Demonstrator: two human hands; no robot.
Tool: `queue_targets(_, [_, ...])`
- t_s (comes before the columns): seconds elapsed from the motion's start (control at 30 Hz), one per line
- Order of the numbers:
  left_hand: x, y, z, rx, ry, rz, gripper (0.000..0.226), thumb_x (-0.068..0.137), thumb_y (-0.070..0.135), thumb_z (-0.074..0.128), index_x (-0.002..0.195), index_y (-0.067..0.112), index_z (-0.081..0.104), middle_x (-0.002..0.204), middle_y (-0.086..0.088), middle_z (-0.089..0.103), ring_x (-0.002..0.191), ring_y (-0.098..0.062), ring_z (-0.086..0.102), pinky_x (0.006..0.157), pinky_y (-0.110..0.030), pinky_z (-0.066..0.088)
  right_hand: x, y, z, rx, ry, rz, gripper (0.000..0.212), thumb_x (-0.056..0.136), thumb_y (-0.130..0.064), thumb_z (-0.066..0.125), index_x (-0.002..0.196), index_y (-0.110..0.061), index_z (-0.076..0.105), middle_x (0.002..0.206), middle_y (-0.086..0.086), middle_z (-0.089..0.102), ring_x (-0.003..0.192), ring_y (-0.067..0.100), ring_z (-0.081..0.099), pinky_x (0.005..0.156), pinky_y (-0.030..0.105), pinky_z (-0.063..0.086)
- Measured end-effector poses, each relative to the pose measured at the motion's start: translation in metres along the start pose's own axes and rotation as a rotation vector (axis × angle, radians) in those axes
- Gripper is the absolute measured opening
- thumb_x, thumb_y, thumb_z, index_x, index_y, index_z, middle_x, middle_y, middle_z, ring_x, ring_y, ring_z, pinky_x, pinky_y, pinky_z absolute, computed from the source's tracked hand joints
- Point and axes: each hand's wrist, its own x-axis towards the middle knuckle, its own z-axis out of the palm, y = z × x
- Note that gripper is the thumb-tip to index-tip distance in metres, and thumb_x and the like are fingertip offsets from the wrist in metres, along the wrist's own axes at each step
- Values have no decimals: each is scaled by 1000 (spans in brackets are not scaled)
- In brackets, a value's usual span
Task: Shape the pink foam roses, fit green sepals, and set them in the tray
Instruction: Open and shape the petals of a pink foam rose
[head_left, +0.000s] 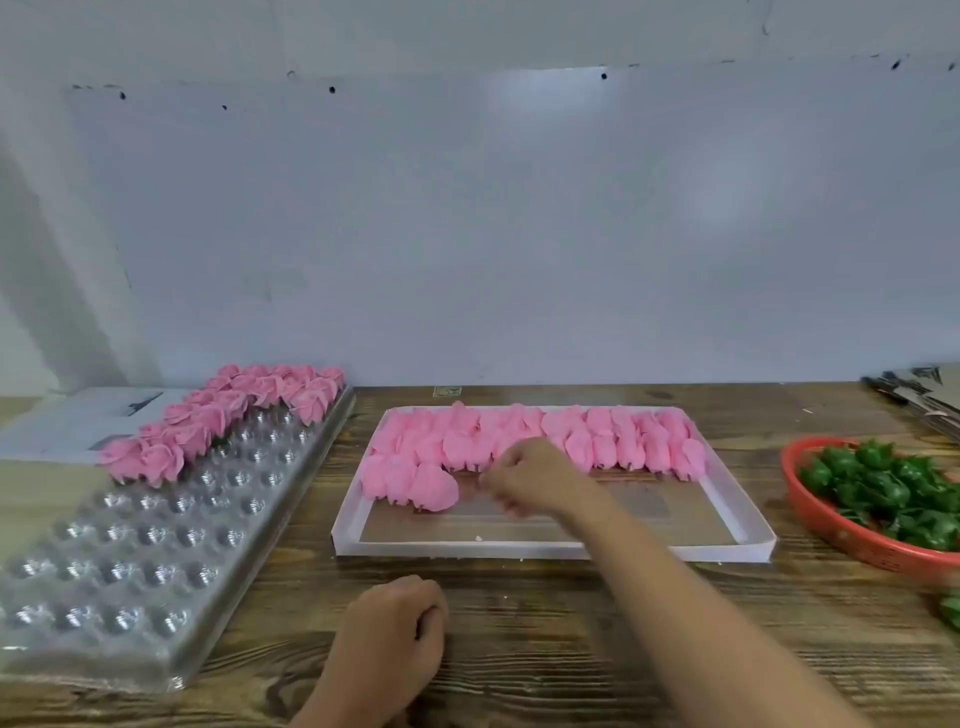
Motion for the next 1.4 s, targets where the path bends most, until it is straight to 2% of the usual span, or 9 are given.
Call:
queue_targets(0.07, [0, 1, -2, -44, 12, -10, 22, 81, 12, 52, 68, 20, 68, 70, 11, 65, 69, -8, 62, 64, -23, 48, 8, -9, 27, -31, 0, 44, 19, 87, -25, 66, 75, -11, 58, 68, 6, 61, 64, 17, 60, 71, 32, 59])
queue_targets(0.23, [0, 0, 1, -109, 88, 49, 26, 76, 21, 44, 61, 21, 64, 66, 9, 65, 62, -10, 62, 58, -26, 48, 37, -10, 70, -36, 76, 79, 31, 87, -36, 64, 71, -19, 43, 69, -3, 45, 62, 8, 42, 51, 20, 31])
queue_targets(0.4, [1, 1, 0, -97, 124, 93, 22, 73, 15, 47, 58, 19, 63, 61, 8, 63, 54, -11, 59, 54, -19, 43, 50, -7, 85, 27, 134, 129, 24, 87, -34, 64, 80, -16, 50, 79, 0, 51, 70, 10, 48, 53, 19, 33])
queue_targets(0.73, [1, 0, -2, -112, 102, 59, 23, 75, 18, 46, 63, 16, 66, 69, 1, 65, 66, -21, 64, 63, -32, 51, 67, -8, 95, 80, 192, 219, 25, 84, -28, 69, 77, -17, 47, 78, 0, 52, 66, 9, 49, 50, 19, 34])
queue_targets(0.83, [1, 1, -2, -105, 105, 58, 20, 74, 19, 48, 61, 20, 64, 67, 4, 64, 64, -16, 62, 60, -27, 49, 71, -6, 97, 65, 196, 221, 26, 82, -30, 71, 79, -17, 49, 78, 1, 53, 69, 10, 51, 52, 19, 36])
queue_targets(1.0, [3, 1, -4, -116, 98, 62, 17, 71, 20, 50, 57, 22, 60, 60, 11, 60, 55, -8, 58, 55, 2, 28, 73, -6, 100, 31, 206, 199, 28, 82, -32, 73, 95, -13, 55, 88, 3, 58, 84, 16, 59, 69, 21, 49])
queue_targets(1.17, [5, 3, -5, -102, 135, 91, 18, 69, 21, 48, 54, 24, 56, 58, 12, 56, 53, -7, 55, 49, 4, 22, 76, -6, 104, 14, 216, 203, 24, 83, -29, 71, 89, -15, 53, 82, 1, 54, 80, 15, 57, 70, 23, 48])
queue_targets(1.3, [4, 4, -4, -108, 131, 75, 19, 69, 23, 47, 53, 23, 57, 57, 11, 56, 49, -3, 51, 52, 1, 27, 78, -4, 104, 100, 220, 219, 21, 80, -24, 71, 82, -14, 52, 78, 1, 53, 73, 14, 53, 59, 22, 43])
queue_targets(1.4, [2, 2, -1, -103, 125, 32, 14, 70, 19, 49, 61, 21, 60, 63, 7, 60, 55, -9, 57, 52, -17, 40, 77, -2, 101, 194, 196, 254, 21, 78, -23, 71, 85, -13, 54, 82, 4, 55, 72, 15, 53, 56, 23, 42])
